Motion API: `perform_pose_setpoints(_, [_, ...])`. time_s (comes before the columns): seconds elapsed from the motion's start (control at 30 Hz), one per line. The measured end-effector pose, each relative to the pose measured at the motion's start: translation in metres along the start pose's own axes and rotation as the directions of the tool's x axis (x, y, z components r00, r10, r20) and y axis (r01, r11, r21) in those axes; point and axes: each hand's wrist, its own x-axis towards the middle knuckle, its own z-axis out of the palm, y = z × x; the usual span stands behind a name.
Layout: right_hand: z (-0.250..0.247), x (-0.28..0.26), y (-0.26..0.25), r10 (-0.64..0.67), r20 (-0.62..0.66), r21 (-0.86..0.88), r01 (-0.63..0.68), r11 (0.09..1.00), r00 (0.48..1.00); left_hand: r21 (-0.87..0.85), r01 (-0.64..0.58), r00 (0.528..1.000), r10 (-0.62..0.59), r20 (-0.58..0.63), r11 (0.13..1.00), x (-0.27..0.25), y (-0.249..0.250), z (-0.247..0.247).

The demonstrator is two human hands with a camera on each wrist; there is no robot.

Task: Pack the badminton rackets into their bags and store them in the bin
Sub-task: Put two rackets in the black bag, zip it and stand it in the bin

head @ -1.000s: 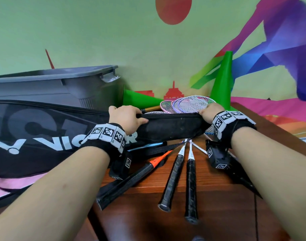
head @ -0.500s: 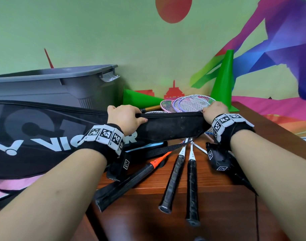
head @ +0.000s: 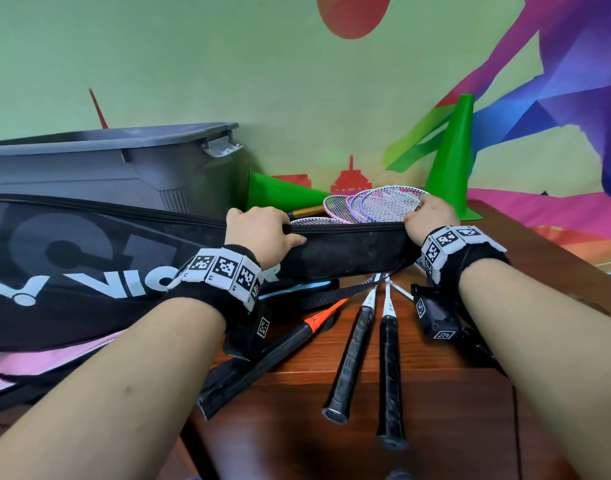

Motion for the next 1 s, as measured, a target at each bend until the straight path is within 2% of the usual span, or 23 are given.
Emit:
perform_pose_setpoints(0.07, [-0.005,0.003,0.008,0.071,0.008,0.014,-0.071,0.997,0.997,-0.009,-0.008,1.000,0.008,-0.004,1.000,-0.001,-0.002,0.000])
perform_pose_setpoints(0.13, [-0.008,0.006,0.014,0.164,0.056,0.105,-0.169,0.980,0.985,-0.005,-0.022,0.999,0.022,-0.027,1.000,-0.002,-0.003,0.003])
perform_pose_setpoints(0.2, [-0.006,0.011,0.018,0.204,0.154,0.039,-0.212,0.976,0.967,-0.003,-0.030,0.998,0.030,-0.048,1.000,-0.003,-0.002,0.005])
perform_pose_setpoints(0.23, [-0.004,0.010,0.019,0.245,0.140,0.057,-0.255,0.965,0.959,-0.009,-0.028,0.998,0.028,-0.052,1.000,-0.002,-0.002,0.007])
perform_pose_setpoints(0.27, [-0.002,0.013,0.020,0.228,0.134,0.065,-0.239,0.969,0.964,-0.016,-0.025,0.998,0.024,-0.054,1.000,-0.001,-0.002,0.008])
perform_pose_setpoints(0.33, [0.001,0.011,0.017,0.162,0.129,-0.036,-0.158,0.987,0.978,-0.021,-0.016,0.999,0.014,-0.053,1.000,0.001,-0.002,0.010])
perform_pose_setpoints(0.4, [0.007,0.011,0.024,0.229,0.159,0.045,-0.239,0.970,0.960,-0.014,-0.014,0.999,0.013,-0.052,1.000,0.003,-0.002,0.012])
perform_pose_setpoints(0.43, [0.010,0.012,0.029,0.237,0.189,0.144,-0.265,0.953,0.953,-0.012,-0.012,0.999,0.012,-0.051,1.000,0.002,-0.002,0.014])
perform_pose_setpoints(0.5, [0.016,0.018,0.042,0.212,0.238,0.211,-0.264,0.941,0.948,-0.016,-0.010,0.999,0.010,-0.046,1.000,0.002,-0.001,0.014])
perform_pose_setpoints(0.57, [0.013,0.017,0.041,0.235,0.281,0.178,-0.291,0.940,0.930,-0.023,-0.006,0.999,0.005,-0.043,1.000,0.001,-0.001,0.014])
perform_pose_setpoints(0.6, [0.013,0.020,0.043,0.244,0.294,0.099,-0.284,0.954,0.924,-0.026,-0.004,0.999,0.003,-0.043,1.000,0.001,-0.001,0.014])
perform_pose_setpoints(0.63, [0.013,0.021,0.043,0.230,0.271,0.037,-0.249,0.968,0.935,-0.027,-0.002,0.999,0.001,-0.044,1.000,0.000,-0.001,0.013])
perform_pose_setpoints(0.7, [0.015,0.020,0.041,0.197,0.257,0.042,-0.215,0.976,0.946,-0.030,0.002,0.999,-0.003,-0.042,1.000,0.000,0.000,0.013])
perform_pose_setpoints(0.8, [0.013,0.005,0.040,0.247,0.234,0.183,-0.292,0.939,0.941,-0.035,0.002,1.000,-0.003,-0.027,0.999,-0.003,0.000,0.010])
perform_pose_setpoints(0.9, [0.016,-0.013,0.035,0.245,0.197,0.258,-0.292,0.921,0.949,-0.047,-0.012,1.000,0.012,-0.004,0.999,-0.005,-0.003,0.008])
perform_pose_setpoints(1.0, [0.014,-0.024,0.017,0.331,0.017,0.218,-0.327,0.920,0.943,-0.080,-0.003,0.999,-0.001,-0.051,0.997,-0.009,-0.004,0.002])
